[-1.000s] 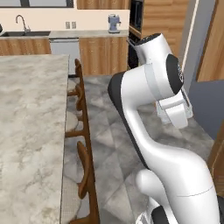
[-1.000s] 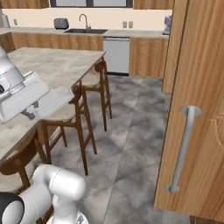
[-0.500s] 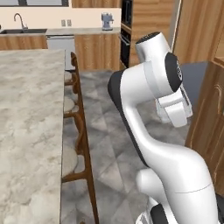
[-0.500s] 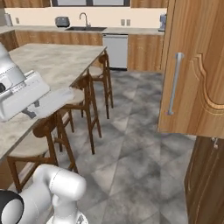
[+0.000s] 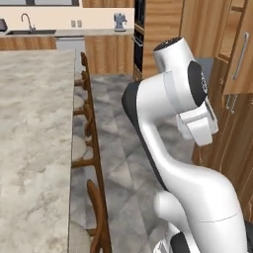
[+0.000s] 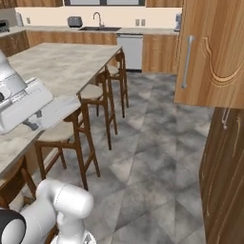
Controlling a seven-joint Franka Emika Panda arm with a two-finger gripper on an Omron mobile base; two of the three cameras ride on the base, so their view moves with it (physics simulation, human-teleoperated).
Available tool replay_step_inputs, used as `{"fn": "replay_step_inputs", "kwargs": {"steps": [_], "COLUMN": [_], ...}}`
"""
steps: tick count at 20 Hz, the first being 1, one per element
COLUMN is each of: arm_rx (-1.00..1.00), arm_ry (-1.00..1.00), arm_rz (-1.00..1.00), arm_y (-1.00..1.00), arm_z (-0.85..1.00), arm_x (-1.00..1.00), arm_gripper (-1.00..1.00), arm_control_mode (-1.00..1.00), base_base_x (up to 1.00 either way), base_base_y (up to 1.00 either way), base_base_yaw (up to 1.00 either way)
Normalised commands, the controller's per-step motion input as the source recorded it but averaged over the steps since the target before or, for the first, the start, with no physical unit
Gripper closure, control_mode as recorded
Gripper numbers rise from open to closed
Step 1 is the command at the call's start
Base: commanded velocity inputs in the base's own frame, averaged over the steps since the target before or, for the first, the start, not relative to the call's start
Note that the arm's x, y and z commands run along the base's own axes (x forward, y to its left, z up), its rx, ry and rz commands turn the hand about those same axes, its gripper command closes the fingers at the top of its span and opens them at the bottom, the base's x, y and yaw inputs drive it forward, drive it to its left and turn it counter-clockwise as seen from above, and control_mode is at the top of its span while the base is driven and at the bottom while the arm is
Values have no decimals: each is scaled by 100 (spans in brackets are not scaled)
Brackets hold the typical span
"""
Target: Retrieve the tupperware from the cabinet, then place the raw meat into the tupperware to avoid contamination.
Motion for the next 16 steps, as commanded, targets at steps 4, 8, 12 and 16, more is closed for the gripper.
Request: {"fn": "replay_step_inputs", "kwargs": {"steps": [4, 8, 12, 16], "arm_rx": [0, 0, 0, 0], "arm_ry": [0, 0, 0, 0], "arm_rz": [0, 0, 0, 0], "arm_y": [0, 0, 0, 0], "arm_z": [0, 0, 0, 0], "arm_x": [0, 0, 0, 0], "arm_gripper": [100, 100, 100, 100], "arm_control_mode": [100, 100, 100, 100], "base_base_x": [-66, -87, -85, -92], "base_base_y": [2, 13, 21, 8], "base_base_yaw": [9, 9, 4, 0]}}
